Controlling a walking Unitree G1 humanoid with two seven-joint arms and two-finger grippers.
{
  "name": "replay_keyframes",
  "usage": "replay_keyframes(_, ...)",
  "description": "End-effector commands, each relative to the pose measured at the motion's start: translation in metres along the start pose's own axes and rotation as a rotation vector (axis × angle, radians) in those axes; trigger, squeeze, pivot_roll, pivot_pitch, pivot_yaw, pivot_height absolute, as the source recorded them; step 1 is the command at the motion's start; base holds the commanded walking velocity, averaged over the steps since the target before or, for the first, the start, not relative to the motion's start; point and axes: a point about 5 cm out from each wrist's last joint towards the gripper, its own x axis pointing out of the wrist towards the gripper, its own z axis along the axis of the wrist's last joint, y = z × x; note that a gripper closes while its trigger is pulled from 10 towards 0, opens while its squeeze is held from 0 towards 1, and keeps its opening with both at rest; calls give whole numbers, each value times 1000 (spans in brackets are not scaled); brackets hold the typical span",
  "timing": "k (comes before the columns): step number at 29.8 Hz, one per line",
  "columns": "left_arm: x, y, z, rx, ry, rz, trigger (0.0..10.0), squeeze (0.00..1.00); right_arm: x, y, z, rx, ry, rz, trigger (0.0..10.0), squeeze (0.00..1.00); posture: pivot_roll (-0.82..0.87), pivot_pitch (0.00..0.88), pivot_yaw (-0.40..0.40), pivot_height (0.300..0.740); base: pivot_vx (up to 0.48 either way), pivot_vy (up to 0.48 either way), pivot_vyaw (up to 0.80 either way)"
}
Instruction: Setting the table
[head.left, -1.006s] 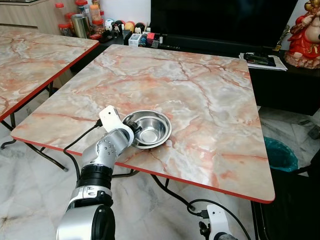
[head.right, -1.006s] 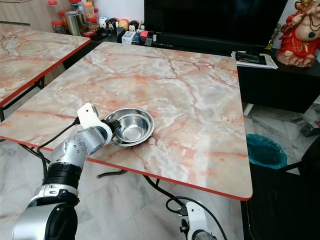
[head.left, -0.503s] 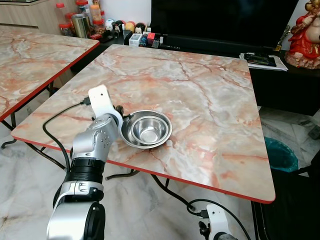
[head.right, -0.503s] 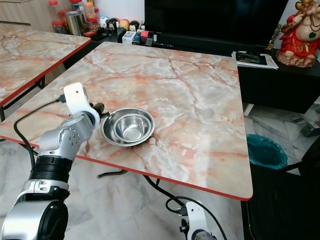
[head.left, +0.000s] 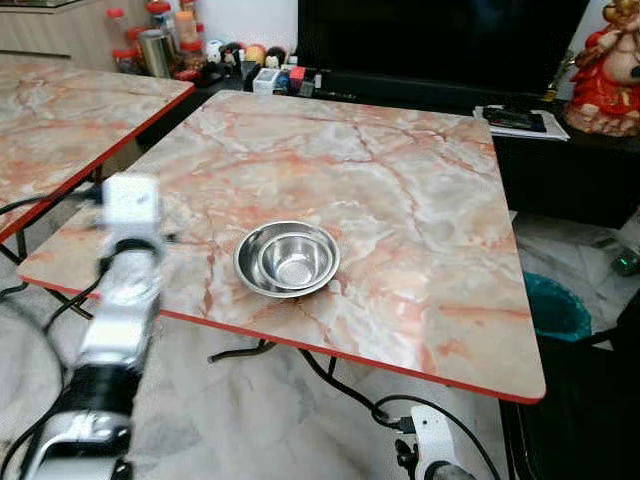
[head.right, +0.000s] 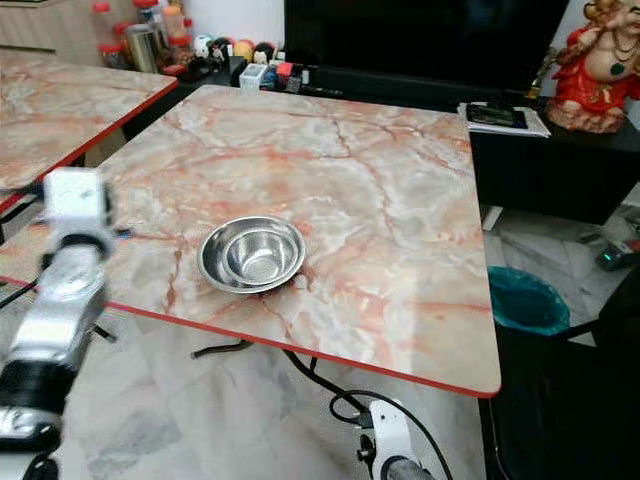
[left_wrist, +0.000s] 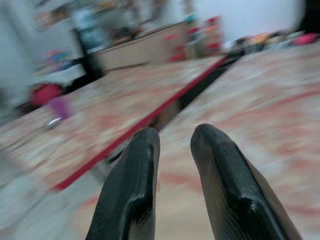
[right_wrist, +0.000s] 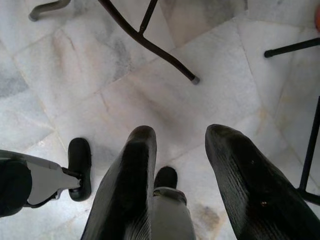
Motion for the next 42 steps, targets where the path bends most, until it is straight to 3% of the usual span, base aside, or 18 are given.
replay_keyframes(1, 0, 8, -4, 27, -18, 39, 10000, 0, 0, 0, 2, -2, -7, 1, 10000, 0, 17, 0, -15, 719, 0, 0, 0)
replay_keyframes(2, -1, 12, -7, 38, -24, 54, 10000, 0, 0, 0, 2, -2, -7, 1, 10000, 0, 17, 0, -15, 719, 0, 0, 0)
replay_keyframes(4, -9, 38, -32, 141, 22, 118, 10000, 0, 0, 1, 1, -9, -3, 6, 10000, 0, 27, 0, -15, 719, 0, 0, 0)
replay_keyframes(5, -19, 58, -53, 255, 60, 178, 10000, 0, 0, 2, 0, -11, 0, 9, 10000, 0, 32, 0, -13, 719, 0, 0, 0)
replay_keyframes(7, -21, 62, -57, 286, 67, 192, 10000, 0, 0, 2, -1, -11, 1, 10, 10000, 0, 32, 0, -13, 719, 0, 0, 0)
replay_keyframes(8, -31, 71, -75, 325, 141, 242, 10000, 0, 0, 2, -1, -13, 4, 13, 10000, 0, 35, 0, -13, 719, 0, 0, 0)
replay_keyframes(9, -31, 71, -75, 325, 141, 242, 10000, 0, 0, 2, -1, -13, 4, 13, 10000, 0, 35, 0, -13, 719, 0, 0, 0)
replay_keyframes(12, -49, 83, -103, 319, 225, 316, 10000, 0, 0, 4, -3, -14, 10, 16, 10000, 0, 37, 0, -9, 719, 0, 0, 0)
replay_keyframes(15, -60, 83, -120, 341, 288, 315, 10000, 0, 0, 5, -3, -13, 10, 17, 10000, 0, 34, 0, -6, 719, 0, 0, 0)
replay_keyframes(18, -84, 73, -157, 319, 503, 219, 10000, 0, 0, 5, -3, -5, 11, 15, 10000, 0, 26, 0, 1, 719, 0, 0, 0)
replay_keyframes(19, -84, 73, -157, 319, 503, 219, 10000, 0, 0, 5, -3, -5, 11, 15, 10000, 0, 26, 0, 1, 719, 0, 0, 0)
replay_keyframes(21, -106, 51, -178, 233, 625, 66, 10000, 0, 0, 3, -3, 10, 7, 5, 10000, 0, 16, 0, 0, 719, 0, 0, 0)
replay_keyframes(23, -114, 40, -185, 242, 666, -18, 10000, 0, 0, 2, -2, 12, 8, 1, 10000, 0, 14, 0, -1, 719, 0, 0, 0)
replay_keyframes(25, -127, 17, -191, 154, 720, -172, 10000, 0, 0, 0, -3, 7, 13, -4, 10000, 0, 17, 0, -7, 719, 0, 0, 0)
replay_keyframes(31, -162, -39, -198, 80, 803, -535, 10000, 0, -1, -4, -3, -3, 20, -18, 10000, 0, 4, 0, -13, 719, 0, 0, 0)
replay_keyframes(34, -171, -53, -198, 48, 831, -590, 10000, 0, 0, -6, -1, 14, 14, -31, 10000, 0, -1, 0, -13, 719, 0, 0, 0)
replay_keyframes(40, -185, -63, -203, -26, 918, -568, 10000, 0, -1, -8, -2, 12, 15, -35, 10000, 0, -8, 0, -11, 719, 0, 0, 0)
replay_keyframes(42, -192, -63, -206, -13, 957, -561, 10000, 0, -1, -8, -4, 13, 17, -36, 10000, 0, -17, 0, -7, 719, 0, 0, 0)
